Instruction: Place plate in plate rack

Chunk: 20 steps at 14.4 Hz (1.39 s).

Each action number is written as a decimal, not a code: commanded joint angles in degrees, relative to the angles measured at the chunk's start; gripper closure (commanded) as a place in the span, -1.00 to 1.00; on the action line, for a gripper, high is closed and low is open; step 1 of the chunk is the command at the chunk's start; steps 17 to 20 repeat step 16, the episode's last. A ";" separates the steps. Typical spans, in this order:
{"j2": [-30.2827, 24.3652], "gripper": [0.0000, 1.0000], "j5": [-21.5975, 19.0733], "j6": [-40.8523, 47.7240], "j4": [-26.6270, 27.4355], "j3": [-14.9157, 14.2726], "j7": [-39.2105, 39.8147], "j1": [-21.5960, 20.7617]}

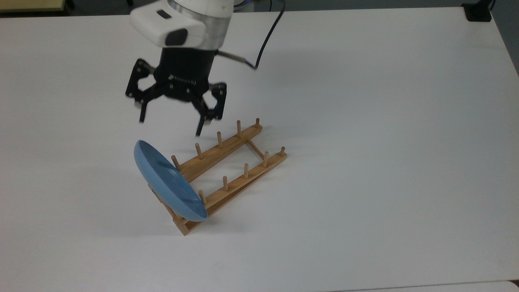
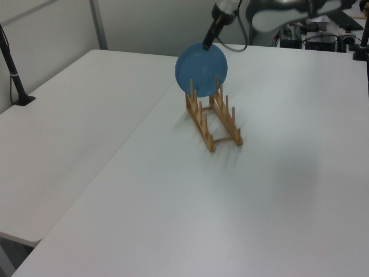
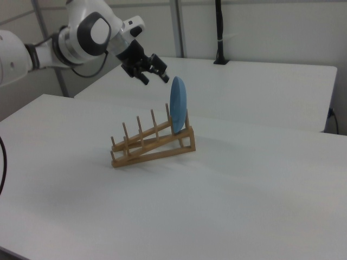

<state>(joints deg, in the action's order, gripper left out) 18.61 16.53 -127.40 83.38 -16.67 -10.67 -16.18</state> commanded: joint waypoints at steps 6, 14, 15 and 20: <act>-12.00 -1.00 -19.86 37.28 3.45 12.19 -0.06 14.06; -14.30 -1.00 -19.78 39.07 6.09 11.23 11.02 16.62; -14.30 -1.00 -19.60 39.07 6.01 11.14 11.10 16.62; -14.30 -1.00 -19.60 39.07 5.92 11.14 11.11 16.62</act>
